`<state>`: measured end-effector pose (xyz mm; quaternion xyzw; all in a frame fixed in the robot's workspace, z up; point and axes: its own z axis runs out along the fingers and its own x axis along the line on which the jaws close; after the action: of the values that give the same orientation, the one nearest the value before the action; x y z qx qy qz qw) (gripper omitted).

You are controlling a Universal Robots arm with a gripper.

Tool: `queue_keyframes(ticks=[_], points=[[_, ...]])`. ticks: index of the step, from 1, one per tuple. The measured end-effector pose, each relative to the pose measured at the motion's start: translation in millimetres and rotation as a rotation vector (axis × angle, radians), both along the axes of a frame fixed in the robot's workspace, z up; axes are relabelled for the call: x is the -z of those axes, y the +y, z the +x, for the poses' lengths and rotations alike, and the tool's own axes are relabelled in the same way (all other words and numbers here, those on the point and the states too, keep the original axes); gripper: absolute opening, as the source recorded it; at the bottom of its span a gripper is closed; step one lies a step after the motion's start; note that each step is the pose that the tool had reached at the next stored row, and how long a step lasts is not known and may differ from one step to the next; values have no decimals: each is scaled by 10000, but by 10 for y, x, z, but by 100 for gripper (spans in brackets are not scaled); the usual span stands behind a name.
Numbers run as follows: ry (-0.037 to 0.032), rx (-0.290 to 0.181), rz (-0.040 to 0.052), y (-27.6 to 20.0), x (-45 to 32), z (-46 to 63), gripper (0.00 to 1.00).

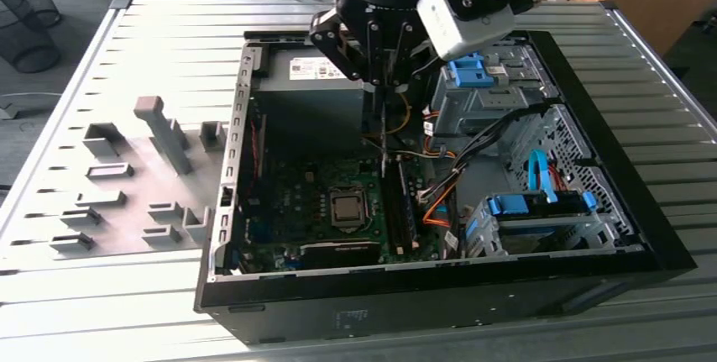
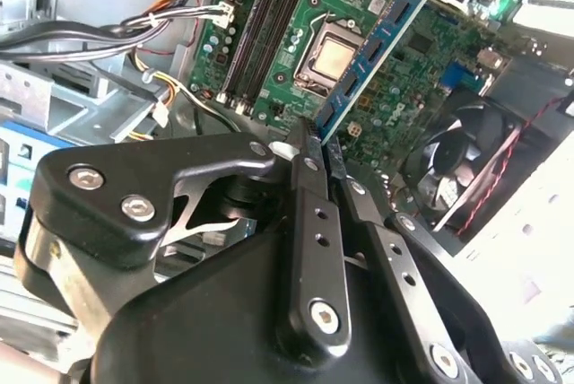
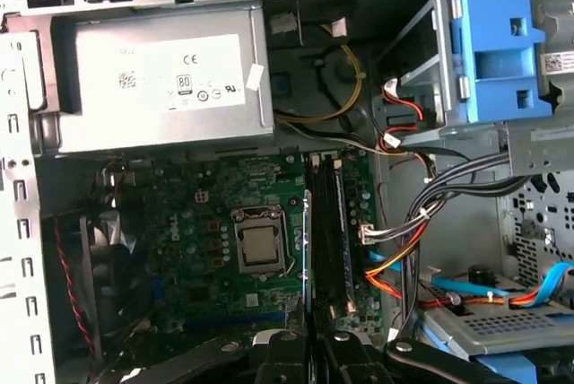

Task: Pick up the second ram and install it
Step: 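Insert the second ram into the second slot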

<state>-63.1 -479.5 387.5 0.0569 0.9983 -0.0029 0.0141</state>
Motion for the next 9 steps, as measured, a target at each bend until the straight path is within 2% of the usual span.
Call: queue_keyframes(ticks=[3,9], points=[[42,-3,-45,1,28,8,14],[49,-2,-63,1,83,12,14]])
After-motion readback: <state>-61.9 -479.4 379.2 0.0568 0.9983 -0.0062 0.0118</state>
